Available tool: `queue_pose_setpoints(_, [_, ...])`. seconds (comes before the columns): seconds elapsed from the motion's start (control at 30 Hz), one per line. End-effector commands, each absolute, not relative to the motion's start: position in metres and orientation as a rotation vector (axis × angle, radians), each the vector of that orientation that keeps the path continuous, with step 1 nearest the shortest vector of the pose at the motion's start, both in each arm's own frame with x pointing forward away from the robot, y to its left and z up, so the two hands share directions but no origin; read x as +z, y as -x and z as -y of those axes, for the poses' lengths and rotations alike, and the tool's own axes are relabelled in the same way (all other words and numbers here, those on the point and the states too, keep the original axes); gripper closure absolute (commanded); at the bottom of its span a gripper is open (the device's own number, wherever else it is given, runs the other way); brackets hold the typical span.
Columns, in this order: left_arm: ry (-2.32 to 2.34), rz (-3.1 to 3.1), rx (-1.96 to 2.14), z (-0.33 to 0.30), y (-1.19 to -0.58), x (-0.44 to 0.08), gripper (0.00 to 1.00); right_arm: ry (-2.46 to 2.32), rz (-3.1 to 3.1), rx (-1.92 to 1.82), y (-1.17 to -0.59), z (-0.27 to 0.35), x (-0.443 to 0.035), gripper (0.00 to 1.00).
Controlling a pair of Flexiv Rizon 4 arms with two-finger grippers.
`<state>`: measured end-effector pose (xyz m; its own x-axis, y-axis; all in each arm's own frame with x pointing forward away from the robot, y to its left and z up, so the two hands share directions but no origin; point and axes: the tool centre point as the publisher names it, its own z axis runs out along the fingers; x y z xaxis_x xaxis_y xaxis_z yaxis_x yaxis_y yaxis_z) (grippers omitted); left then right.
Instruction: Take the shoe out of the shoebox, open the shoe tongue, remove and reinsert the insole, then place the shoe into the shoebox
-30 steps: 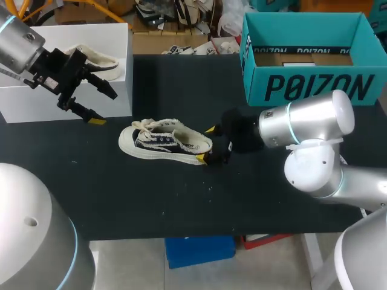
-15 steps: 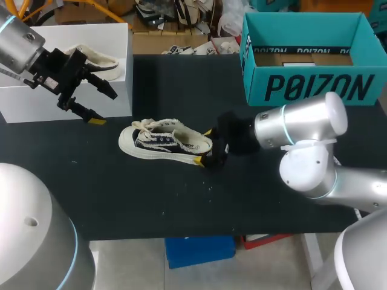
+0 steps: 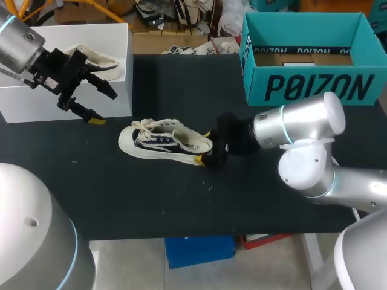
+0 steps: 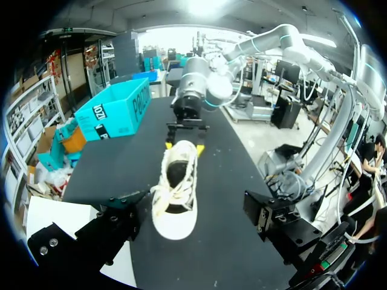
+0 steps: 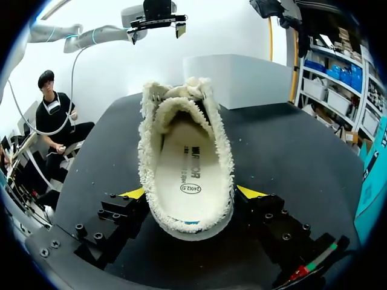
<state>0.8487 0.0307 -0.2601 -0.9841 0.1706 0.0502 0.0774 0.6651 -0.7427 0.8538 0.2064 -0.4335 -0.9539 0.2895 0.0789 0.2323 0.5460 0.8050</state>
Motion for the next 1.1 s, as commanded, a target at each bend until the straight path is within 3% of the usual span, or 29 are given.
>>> queue_pose_setpoints(0.03, [0.208,2.765,1.225,-0.030,-0.849,-0.262,0.00,-0.429,-2.722,1.399,-0.859,-0.203,-0.429,1.00])
queue_pose_setpoints(1.1, [0.208,2.765,1.225,-0.030,-0.849,-0.262,0.00,-0.237,-2.782,1.360,-0.875,-0.162,-0.417,1.00])
